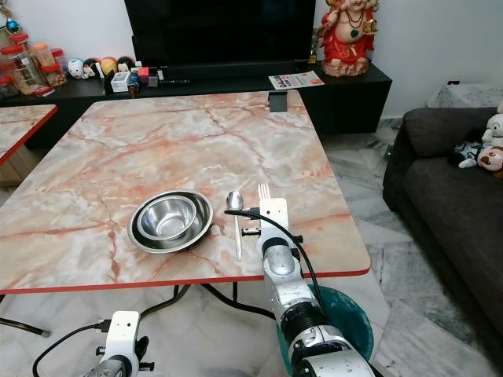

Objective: Setting the table

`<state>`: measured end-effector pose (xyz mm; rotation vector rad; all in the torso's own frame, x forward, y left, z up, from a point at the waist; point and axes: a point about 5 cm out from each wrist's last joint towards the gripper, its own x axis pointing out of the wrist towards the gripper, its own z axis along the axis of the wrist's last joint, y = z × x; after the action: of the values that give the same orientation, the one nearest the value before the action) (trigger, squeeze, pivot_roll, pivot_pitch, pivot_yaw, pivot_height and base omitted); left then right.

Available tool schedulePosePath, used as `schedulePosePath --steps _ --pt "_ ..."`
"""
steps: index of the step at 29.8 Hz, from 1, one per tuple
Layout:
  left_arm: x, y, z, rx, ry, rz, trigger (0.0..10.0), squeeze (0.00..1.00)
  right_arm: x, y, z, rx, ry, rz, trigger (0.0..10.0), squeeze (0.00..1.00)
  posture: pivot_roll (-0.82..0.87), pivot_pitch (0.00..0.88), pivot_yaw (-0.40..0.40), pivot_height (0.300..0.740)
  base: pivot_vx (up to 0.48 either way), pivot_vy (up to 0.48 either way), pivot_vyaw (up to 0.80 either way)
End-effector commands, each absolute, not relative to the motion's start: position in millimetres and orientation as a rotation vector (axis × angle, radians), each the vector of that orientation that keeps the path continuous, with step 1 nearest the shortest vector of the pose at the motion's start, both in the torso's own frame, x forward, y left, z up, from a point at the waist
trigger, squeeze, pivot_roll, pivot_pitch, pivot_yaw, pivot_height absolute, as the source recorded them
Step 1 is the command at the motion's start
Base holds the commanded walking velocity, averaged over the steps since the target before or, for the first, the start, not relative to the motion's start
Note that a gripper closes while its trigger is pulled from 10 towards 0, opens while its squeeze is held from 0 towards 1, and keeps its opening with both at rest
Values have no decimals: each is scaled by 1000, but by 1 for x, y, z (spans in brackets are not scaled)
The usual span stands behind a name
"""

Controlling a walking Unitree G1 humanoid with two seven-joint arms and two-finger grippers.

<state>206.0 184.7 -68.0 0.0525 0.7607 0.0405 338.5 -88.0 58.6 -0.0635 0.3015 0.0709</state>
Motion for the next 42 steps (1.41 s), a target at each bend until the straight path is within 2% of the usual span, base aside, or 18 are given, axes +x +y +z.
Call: schedulePosePath --steps 1,37,38,42 --pt "202 185 -71 56 785 36 10000 0 339 -84 58 -51 318 89 10000 0 -32 0 58 740 0 0 0" --pt "199 184 -73 84 815 -8 10000 0 342 -79 56 -10 380 88 10000 0 -19 0 64 740 0 0 0" --pt "199 184 -73 85 816 -9 10000 0 342 -79 56 -10 381 89 10000 27 -19 0 64 740 0 0 0" --pt "199 184 -73 85 818 -11 10000 0 342 -79 55 -10 383 89 10000 27 -19 0 64 740 0 0 0"
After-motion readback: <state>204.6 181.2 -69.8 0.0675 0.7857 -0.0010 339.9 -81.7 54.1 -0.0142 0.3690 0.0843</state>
